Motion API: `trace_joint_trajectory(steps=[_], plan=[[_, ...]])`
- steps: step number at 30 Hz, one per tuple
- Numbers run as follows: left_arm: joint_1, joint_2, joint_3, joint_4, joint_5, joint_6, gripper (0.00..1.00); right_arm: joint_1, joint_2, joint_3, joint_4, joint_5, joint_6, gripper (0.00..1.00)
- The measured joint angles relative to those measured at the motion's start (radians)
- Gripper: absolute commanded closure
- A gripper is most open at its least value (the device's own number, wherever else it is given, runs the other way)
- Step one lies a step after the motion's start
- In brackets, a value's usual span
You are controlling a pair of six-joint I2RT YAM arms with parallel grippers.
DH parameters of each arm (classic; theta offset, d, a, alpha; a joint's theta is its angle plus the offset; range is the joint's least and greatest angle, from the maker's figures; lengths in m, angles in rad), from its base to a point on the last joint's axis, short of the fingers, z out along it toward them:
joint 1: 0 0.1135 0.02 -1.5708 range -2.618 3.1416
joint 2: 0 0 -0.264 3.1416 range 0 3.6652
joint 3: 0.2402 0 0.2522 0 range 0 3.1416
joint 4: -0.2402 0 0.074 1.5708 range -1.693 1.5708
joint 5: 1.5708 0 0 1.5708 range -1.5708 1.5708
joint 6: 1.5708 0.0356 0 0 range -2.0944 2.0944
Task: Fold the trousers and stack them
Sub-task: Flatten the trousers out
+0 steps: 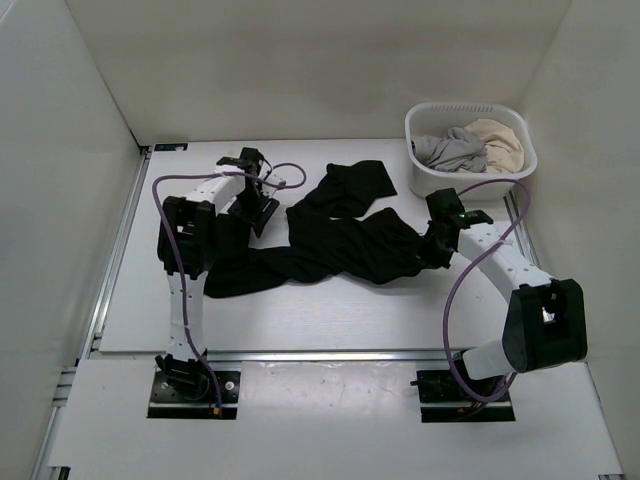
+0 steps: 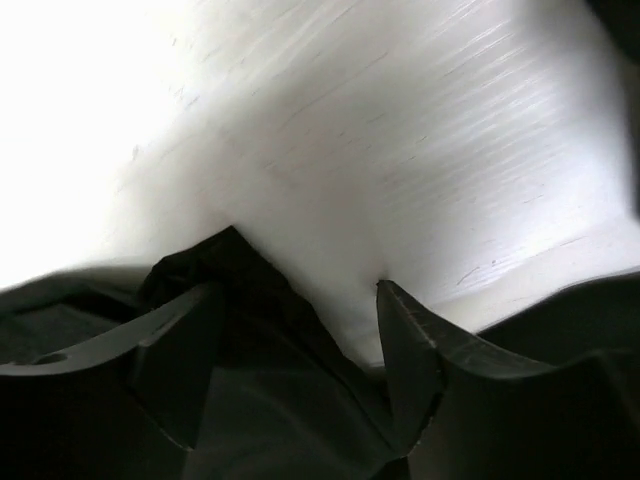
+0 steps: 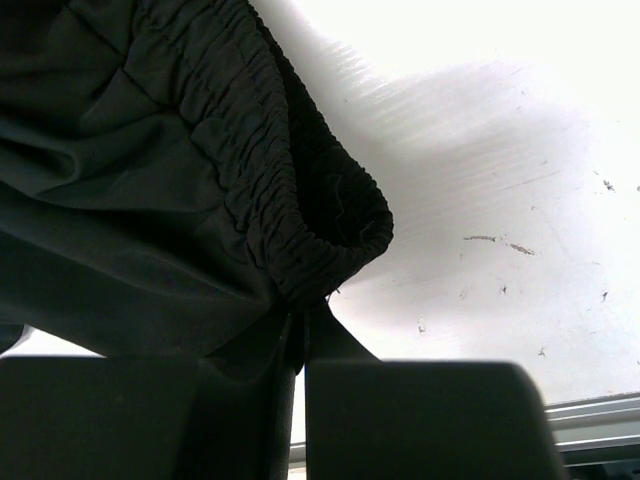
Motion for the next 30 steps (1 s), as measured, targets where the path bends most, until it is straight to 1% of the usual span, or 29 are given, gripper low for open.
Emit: trace_joint_trajectory(steps=[2,3,4,5,7,9,11,13,15,17,20,24,27,30], plan=[[0.002,-0.013,-0.026,0.016,-0.023,-0.011,0.37,0.000,0.000,-0.003,0.000,0.000,0.000,1.00],[0.002,-0.022,-0.043,0.023,-0.038,-0.016,0.44,0.000,0.000,-0.003,0.000,0.000,0.000,1.00],[0.002,-0.034,-0.062,0.029,-0.056,-0.022,0.73,0.000,0.000,-0.003,0.001,0.001,0.001,1.00],[-0.001,-0.041,-0.076,0.032,-0.074,-0.027,0.86,0.000,0.000,-0.002,0.001,0.001,0.000,1.00],[-0.005,-0.048,-0.097,0.035,-0.114,-0.026,0.86,-0.001,0.004,0.012,-0.006,0.002,-0.002,1.00],[-0.003,-0.055,-0.108,0.039,-0.157,-0.026,0.86,-0.013,0.022,0.061,-0.027,0.002,-0.009,1.00],[0.010,-0.054,-0.097,0.037,-0.191,-0.024,0.86,-0.043,0.055,0.159,-0.056,0.002,-0.017,1.00],[0.045,-0.051,-0.056,0.029,-0.211,-0.021,0.86,-0.097,0.077,0.277,-0.066,-0.006,-0.031,1.00],[0.105,-0.048,0.048,0.000,-0.209,-0.019,0.86,-0.179,0.079,0.388,-0.072,-0.031,-0.039,1.00],[0.195,-0.073,0.161,0.020,-0.202,-0.020,0.86,-0.271,0.063,0.453,-0.066,-0.054,-0.045,1.00],[0.331,-0.193,0.198,0.043,-0.195,-0.022,0.86,-0.423,0.004,0.468,-0.083,-0.087,-0.051,1.00],[0.506,-0.413,0.154,0.044,-0.180,-0.018,0.86,-0.525,-0.060,0.435,-0.123,-0.109,-0.061,1.00],[0.578,-0.554,0.061,0.050,-0.176,0.000,0.86,-0.574,-0.086,0.399,-0.169,-0.135,-0.071,1.00],[0.640,-0.629,-0.063,0.055,-0.121,0.030,0.86,-0.630,-0.095,0.386,-0.210,-0.144,-0.085,1.00]])
